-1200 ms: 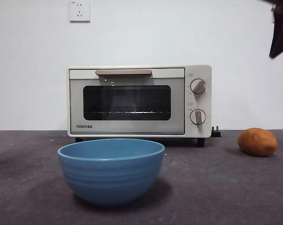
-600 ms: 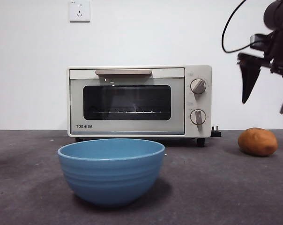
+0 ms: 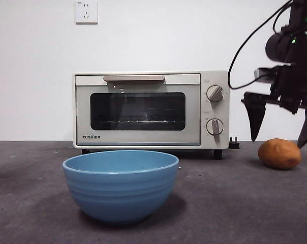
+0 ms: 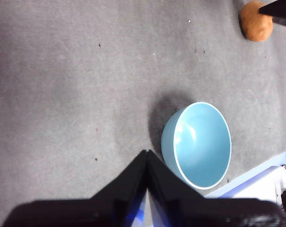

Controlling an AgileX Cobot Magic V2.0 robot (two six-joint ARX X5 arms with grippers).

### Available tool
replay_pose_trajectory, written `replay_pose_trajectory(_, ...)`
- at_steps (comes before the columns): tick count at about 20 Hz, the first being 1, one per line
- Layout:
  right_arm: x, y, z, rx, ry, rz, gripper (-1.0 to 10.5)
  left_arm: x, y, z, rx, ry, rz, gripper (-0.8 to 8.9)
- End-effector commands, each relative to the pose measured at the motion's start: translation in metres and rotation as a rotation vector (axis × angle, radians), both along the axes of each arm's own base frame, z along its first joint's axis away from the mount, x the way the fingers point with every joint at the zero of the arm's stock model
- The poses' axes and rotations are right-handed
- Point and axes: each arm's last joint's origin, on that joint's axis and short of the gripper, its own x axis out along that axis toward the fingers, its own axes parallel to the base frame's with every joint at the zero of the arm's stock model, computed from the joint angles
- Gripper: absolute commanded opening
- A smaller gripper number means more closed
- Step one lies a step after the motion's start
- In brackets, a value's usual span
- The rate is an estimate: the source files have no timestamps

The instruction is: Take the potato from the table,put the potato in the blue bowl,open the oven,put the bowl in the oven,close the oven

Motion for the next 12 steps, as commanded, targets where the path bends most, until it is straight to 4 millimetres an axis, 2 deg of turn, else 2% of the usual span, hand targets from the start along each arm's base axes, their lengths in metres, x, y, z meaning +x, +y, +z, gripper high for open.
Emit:
replay_pose_trajectory(1,0.0036,0.0017,-0.0149,-0.022,0.04,0.003,6.6,0.0007,-0.001,0.0001,0.001,-0.014,-0.021,-0.04)
replay_pose_trajectory(4,0.0055,0.0014,-0.0194,-0.033,0.043,-0.001,6.3,0.0002,-0.001,-0.0003,0.002,-0.007,-0.021,-0.04)
replay_pose_trajectory(5,0.0055,0.0014,-0.0193,-0.033,0.043,-0.001,5.3,0.0001,-0.001,-0.0003,0.002,-0.007,-0.021,-0.04)
replay_pose_trajectory(8,0.0042,0.0013,-0.0198,-0.035,0.057,0.001,1.1,0.0002,-0.001,-0.0003,0.002,-0.008,-0.021,-0.04)
replay_pose_trajectory(9,0.0035,0.0012,-0.02,-0.036,0.064,0.002,0.1,0.0002,-0.001,-0.0003,0.002,-0.008,-0.021,-0.04)
replay_pose_trajectory(12,0.0024,0.0011,-0.0202,-0.036,0.076,-0.002,-0.1,0.0001,-0.001,-0.0003,0.009,-0.016,-0.032,-0.04)
